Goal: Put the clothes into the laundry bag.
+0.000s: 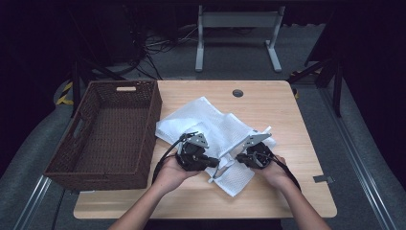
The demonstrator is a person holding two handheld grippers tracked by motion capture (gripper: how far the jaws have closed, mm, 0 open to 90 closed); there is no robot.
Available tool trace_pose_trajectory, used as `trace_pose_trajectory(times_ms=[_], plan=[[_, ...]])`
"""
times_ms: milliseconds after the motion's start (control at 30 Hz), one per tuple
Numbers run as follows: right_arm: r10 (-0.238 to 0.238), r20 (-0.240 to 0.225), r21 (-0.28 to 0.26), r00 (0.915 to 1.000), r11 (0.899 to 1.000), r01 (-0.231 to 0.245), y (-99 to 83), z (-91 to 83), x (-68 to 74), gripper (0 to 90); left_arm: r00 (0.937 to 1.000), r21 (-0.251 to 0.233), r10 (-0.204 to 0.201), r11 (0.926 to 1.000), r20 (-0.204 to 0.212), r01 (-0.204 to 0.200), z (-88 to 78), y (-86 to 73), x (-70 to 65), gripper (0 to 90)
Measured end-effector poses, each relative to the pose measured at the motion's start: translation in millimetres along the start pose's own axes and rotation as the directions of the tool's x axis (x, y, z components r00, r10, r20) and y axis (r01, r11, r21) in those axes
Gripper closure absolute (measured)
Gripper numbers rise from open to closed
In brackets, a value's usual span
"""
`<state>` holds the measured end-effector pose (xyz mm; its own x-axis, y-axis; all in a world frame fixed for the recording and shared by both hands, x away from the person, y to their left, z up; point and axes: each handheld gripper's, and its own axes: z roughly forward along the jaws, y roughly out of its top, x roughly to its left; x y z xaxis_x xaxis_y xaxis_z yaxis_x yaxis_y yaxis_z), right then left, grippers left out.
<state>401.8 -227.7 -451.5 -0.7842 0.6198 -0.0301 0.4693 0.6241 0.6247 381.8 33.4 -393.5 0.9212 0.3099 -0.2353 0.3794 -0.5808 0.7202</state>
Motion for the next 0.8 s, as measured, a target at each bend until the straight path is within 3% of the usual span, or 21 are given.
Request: trace_pose_trajectory(times_ms=[167,400,533,633,733,800], plan=[[-0.004,0.000,-0.047,1.0000,0.999,0.004,2.5,-12.3,2.6,88.1,1.0000,-0.003,0.000,1.0000,-0.006,0.000,-0.3,-0.3,0.0,88.9],[-0.038,-0.004,-0.135,0.9993,0.990,0.037,3.0,-50.0,13.4,87.8,0.9993,0.004,-0.008,1.0000,-0.036,0.008,-1.8,-1.3,2.4,88.9],[-0.026,-0.029,-0.190,0.9992,0.982,0.020,-1.8,-65.7,15.1,87.9,0.9994,0.015,-0.007,0.9999,-0.033,0.007,1.1,-1.9,2.5,88.9],[-0.017,-0.050,-0.269,0.9986,0.963,0.003,0.8,-81.9,14.7,87.9,0.9998,0.054,0.005,0.9985,-0.021,-0.004,8.4,-2.3,1.4,88.6],[-0.016,-0.066,-0.277,0.9977,0.961,-0.003,3.0,-83.9,14.3,87.2,0.9998,0.076,0.008,0.9971,-0.019,-0.007,13.3,-3.5,0.1,87.2],[-0.021,-0.067,-0.269,0.9975,0.963,0.002,4.4,-81.3,14.0,82.0,0.9997,0.082,0.014,0.9966,-0.019,-0.012,15.3,-3.6,-0.7,84.3]])
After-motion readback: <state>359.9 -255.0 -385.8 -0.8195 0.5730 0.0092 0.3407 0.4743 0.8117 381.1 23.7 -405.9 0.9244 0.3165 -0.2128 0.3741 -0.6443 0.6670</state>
